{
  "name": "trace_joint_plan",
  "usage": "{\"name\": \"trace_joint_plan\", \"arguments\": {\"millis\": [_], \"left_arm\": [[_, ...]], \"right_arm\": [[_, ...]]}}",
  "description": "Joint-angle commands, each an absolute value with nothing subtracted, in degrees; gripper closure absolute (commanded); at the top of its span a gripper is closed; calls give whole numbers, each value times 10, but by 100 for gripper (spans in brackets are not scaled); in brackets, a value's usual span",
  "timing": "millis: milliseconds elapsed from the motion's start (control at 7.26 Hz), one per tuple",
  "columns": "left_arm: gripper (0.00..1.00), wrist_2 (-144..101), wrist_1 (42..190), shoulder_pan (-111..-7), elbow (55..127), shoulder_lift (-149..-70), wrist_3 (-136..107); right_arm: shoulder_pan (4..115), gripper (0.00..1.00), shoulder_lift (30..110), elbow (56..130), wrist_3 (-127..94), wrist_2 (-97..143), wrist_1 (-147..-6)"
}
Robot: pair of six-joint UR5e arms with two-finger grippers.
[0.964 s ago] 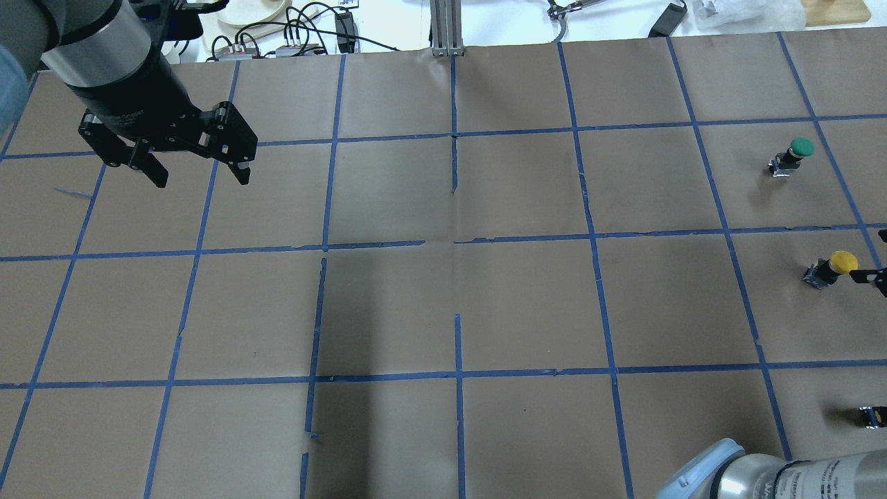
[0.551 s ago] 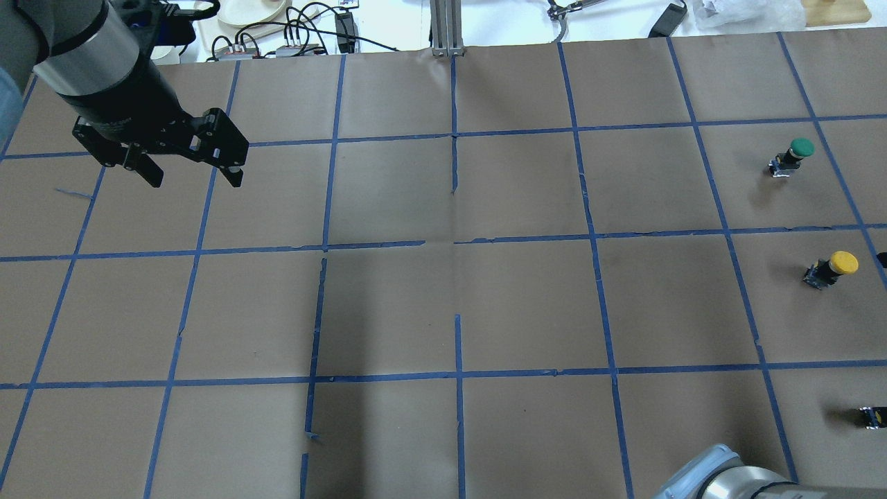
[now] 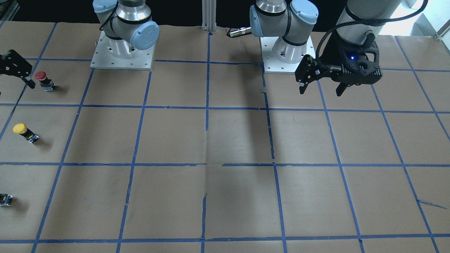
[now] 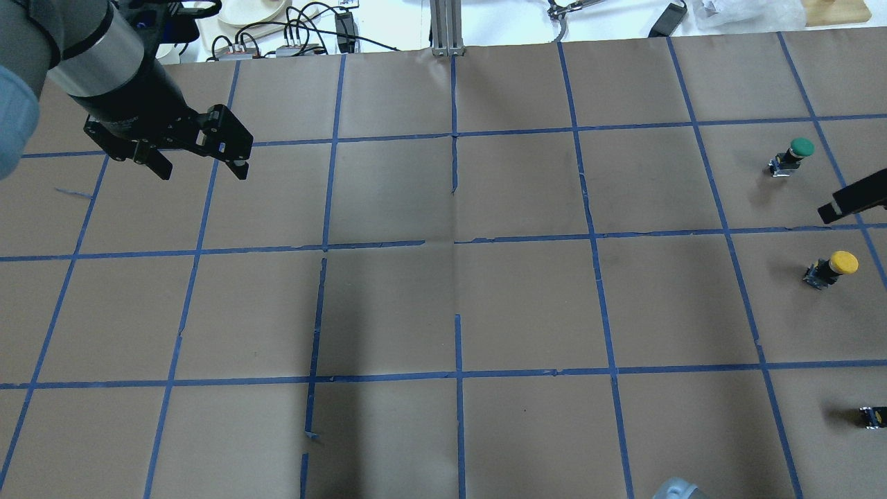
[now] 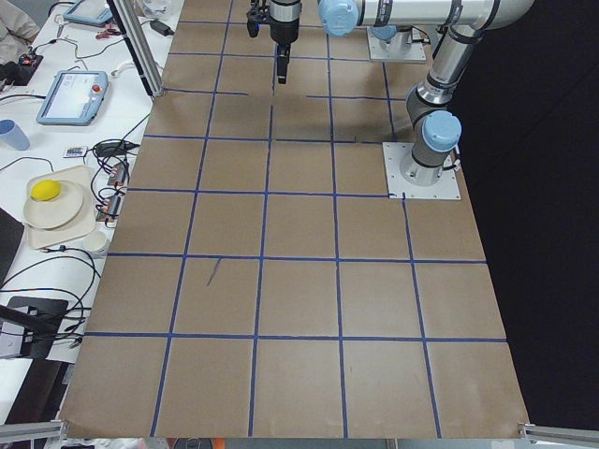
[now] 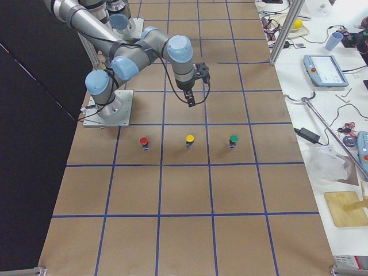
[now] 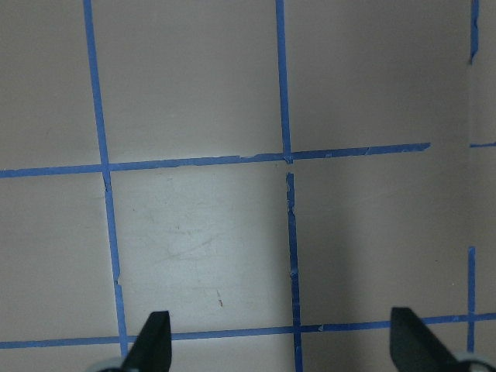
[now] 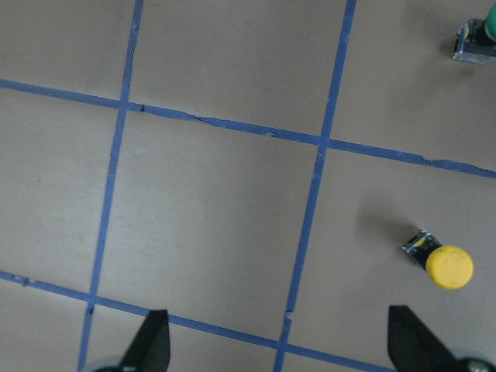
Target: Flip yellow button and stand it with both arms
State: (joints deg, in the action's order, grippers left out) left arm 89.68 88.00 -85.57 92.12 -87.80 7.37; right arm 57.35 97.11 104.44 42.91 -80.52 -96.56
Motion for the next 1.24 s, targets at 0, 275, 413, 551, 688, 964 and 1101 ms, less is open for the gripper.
{"name": "trace_joint_plan", "arguments": {"millis": [0, 275, 413, 551, 688, 964, 1101], "left_arm": [[0, 896, 880, -856, 921, -877, 72], [0, 897, 880, -857, 922, -877, 69], [0, 898, 880, -857, 922, -877, 69], [0, 898, 880, -857, 922, -877, 69], [0, 898, 880, -857, 922, -877, 72], [0, 898, 880, -857, 922, -877, 72], [0, 897, 880, -857, 922, -876, 74]], "right_arm": [[702, 0, 956, 996, 224, -856, -924], [777, 0, 948, 995, 86, -865, -926], [812, 0, 950, 990, 50, -866, -933], [830, 0, 949, 982, 31, -866, -936], [834, 0, 952, 971, 26, -890, -922], [869, 0, 951, 948, -49, -908, -879], [881, 0, 950, 947, -52, -916, -879]]}}
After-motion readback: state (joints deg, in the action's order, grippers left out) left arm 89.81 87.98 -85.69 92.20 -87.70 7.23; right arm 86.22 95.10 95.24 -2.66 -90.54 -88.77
